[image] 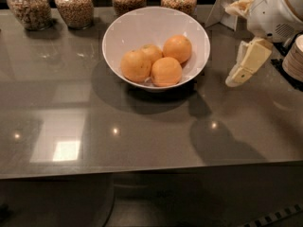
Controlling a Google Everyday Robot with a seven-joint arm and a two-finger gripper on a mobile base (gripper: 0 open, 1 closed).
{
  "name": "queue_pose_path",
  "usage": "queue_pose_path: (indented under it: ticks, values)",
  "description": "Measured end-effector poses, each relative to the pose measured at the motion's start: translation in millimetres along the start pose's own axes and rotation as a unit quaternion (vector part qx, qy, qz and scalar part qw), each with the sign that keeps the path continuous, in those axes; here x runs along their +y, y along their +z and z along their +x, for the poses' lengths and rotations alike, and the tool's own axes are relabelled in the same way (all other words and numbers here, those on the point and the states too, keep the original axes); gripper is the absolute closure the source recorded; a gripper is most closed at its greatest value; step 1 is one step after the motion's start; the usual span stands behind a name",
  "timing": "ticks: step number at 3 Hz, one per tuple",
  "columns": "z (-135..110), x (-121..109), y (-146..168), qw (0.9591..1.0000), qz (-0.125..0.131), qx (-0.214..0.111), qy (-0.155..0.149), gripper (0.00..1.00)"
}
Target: Pick orange from white bowl
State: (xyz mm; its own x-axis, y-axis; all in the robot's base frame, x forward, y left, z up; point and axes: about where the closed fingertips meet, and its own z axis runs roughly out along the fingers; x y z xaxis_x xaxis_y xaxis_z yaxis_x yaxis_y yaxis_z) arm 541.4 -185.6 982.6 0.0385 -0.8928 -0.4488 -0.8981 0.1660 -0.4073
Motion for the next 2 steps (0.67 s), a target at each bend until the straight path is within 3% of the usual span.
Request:
queue_pose_path:
  ticks: [1, 2]
  values:
    - [-23.5, -43.2, 22.7, 0.9981, 0.003, -0.047, -0.038, 0.0]
    - [-55.7, -77.8, 52.8, 0.9936, -0.006, -0.077, -0.083, 0.0]
